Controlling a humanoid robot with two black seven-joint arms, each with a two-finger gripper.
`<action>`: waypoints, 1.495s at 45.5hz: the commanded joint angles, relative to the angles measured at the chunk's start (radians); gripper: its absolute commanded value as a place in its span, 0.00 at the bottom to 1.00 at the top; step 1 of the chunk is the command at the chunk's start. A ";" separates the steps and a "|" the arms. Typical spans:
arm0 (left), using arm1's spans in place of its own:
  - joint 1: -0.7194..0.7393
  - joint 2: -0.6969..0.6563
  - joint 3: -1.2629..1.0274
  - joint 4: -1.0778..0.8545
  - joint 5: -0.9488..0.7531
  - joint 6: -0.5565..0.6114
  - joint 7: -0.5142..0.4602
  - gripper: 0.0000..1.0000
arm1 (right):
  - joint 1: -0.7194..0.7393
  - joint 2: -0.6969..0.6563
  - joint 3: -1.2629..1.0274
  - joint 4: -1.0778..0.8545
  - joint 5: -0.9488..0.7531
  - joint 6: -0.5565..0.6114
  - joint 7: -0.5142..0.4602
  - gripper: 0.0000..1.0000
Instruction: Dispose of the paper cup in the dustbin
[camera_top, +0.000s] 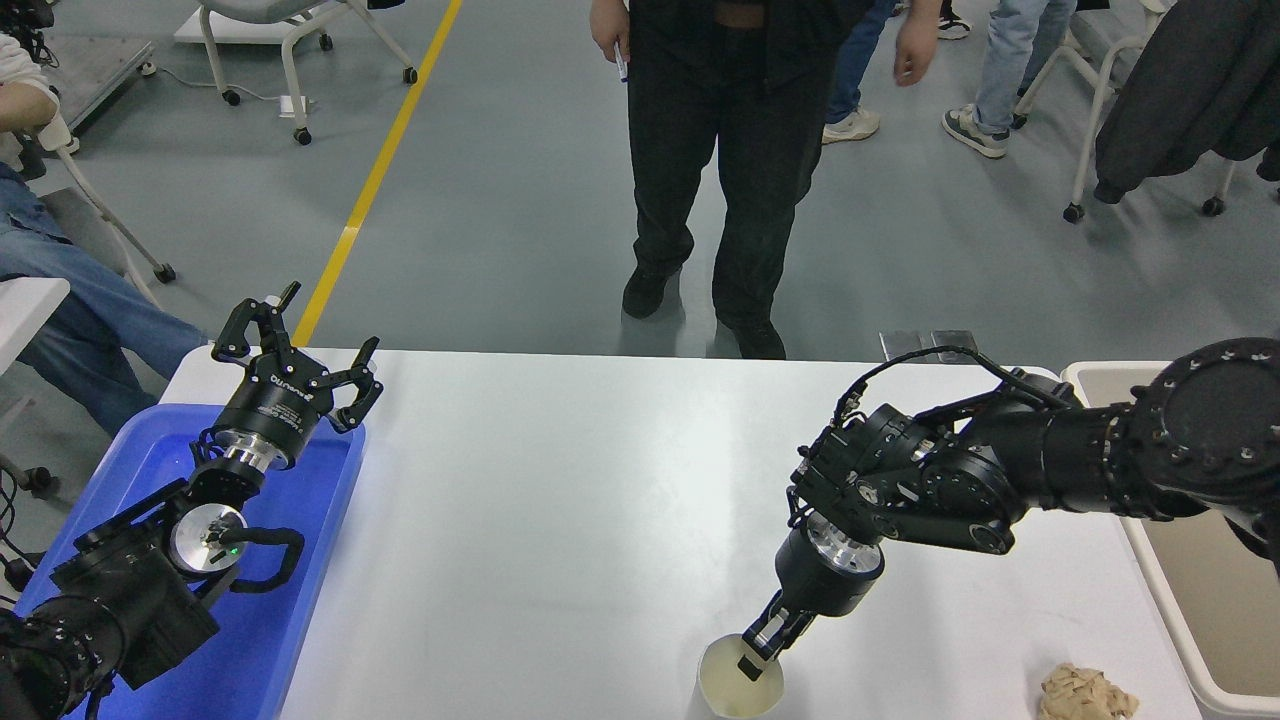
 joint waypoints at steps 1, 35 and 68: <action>0.000 0.000 0.000 0.001 0.000 0.000 0.000 1.00 | 0.008 -0.004 0.002 -0.013 0.000 0.000 0.014 0.00; 0.000 0.000 0.000 0.000 0.000 0.000 0.000 1.00 | 0.178 -0.166 0.174 0.025 0.055 0.049 0.046 0.00; 0.000 0.000 0.000 0.001 0.000 0.000 0.000 1.00 | 0.321 -0.392 0.415 0.024 0.173 0.192 0.044 0.00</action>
